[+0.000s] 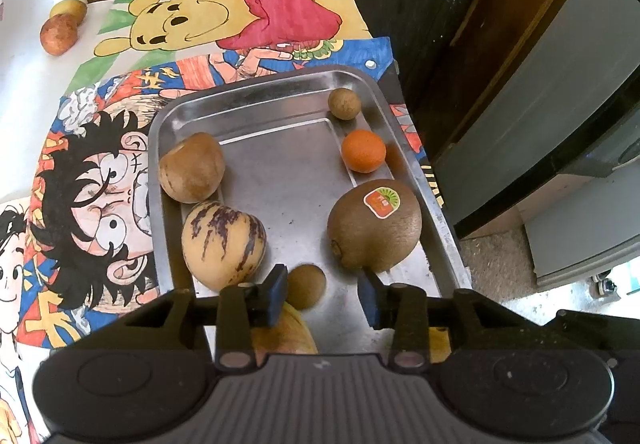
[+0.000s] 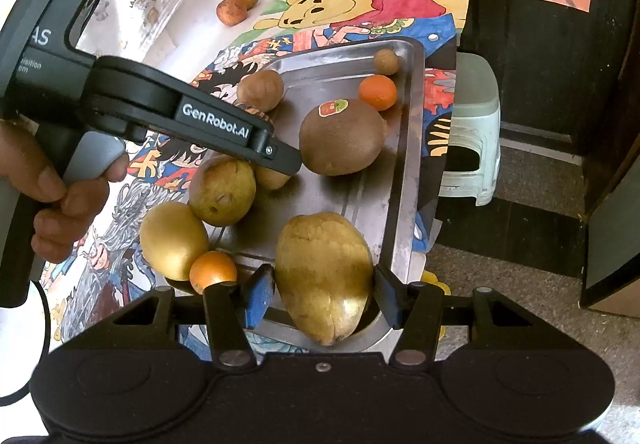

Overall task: Organize fruits
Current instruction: 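Lower both fruits into the tray and open both tools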

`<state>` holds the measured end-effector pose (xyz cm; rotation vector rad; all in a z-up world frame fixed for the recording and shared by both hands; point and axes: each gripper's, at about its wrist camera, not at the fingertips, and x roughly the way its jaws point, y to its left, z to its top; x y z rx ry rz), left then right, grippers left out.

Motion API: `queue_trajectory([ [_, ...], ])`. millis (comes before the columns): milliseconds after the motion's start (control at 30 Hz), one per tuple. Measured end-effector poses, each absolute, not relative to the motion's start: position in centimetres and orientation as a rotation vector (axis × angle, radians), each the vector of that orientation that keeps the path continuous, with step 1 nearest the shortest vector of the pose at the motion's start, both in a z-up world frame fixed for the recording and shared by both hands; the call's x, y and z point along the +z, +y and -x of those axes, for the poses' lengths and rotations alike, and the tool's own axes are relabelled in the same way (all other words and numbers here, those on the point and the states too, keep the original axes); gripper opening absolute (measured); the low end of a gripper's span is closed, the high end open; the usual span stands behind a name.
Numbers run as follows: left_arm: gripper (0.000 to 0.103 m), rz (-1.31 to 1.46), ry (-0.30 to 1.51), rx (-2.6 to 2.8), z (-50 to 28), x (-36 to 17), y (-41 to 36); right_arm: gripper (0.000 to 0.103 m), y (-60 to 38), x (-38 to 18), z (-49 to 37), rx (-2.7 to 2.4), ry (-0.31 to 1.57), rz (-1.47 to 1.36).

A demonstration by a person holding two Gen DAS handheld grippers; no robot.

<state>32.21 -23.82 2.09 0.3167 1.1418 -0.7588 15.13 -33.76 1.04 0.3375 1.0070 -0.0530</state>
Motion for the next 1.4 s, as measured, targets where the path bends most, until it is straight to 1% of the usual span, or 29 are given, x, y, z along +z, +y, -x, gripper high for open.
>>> queue_trajectory([
  [200,0.049,-0.298,1.125,-0.747,-31.7,2.8,-23.5,0.057,-33.6,1.1,-14.5,-0.044,1.004,-0.34],
  [333,0.058,-0.281,1.115,-0.734,-31.3,3.3,-23.2,0.059,-33.6,1.3,-14.2,-0.042,0.995,-0.345],
  [600,0.059,-0.169,1.134,-0.692,-31.1,4.1,-21.9,0.064,-33.9,1.7,-13.6,-0.051,0.97,-0.353],
  [700,0.062,-0.137,1.131,-0.667,-31.0,4.4,-21.3,0.066,-34.0,1.9,-13.4,-0.056,0.961,-0.355],
  [967,0.079,-0.086,1.082,-0.598,-30.2,5.9,-19.5,0.074,-34.2,3.0,-12.7,-0.064,0.927,-0.342],
  [1100,0.085,-0.058,1.062,-0.567,-30.0,6.4,-18.6,0.079,-34.3,3.6,-12.5,-0.073,0.908,-0.34],
  [1167,0.092,-0.044,1.053,-0.548,-29.9,6.5,-18.1,0.081,-34.3,3.9,-12.5,-0.075,0.9,-0.339],
  [1233,0.096,-0.029,1.046,-0.53,-29.8,6.7,-17.6,0.084,-34.3,4.1,-12.5,-0.078,0.894,-0.337],
  [1300,0.097,-0.016,1.041,-0.514,-29.7,6.8,-17.0,0.088,-34.3,4.2,-12.5,-0.081,0.889,-0.335],
  [1400,0.1,-0.008,1.031,-0.492,-29.4,6.8,-16.3,0.092,-34.2,4.4,-12.6,-0.084,0.883,-0.332],
])
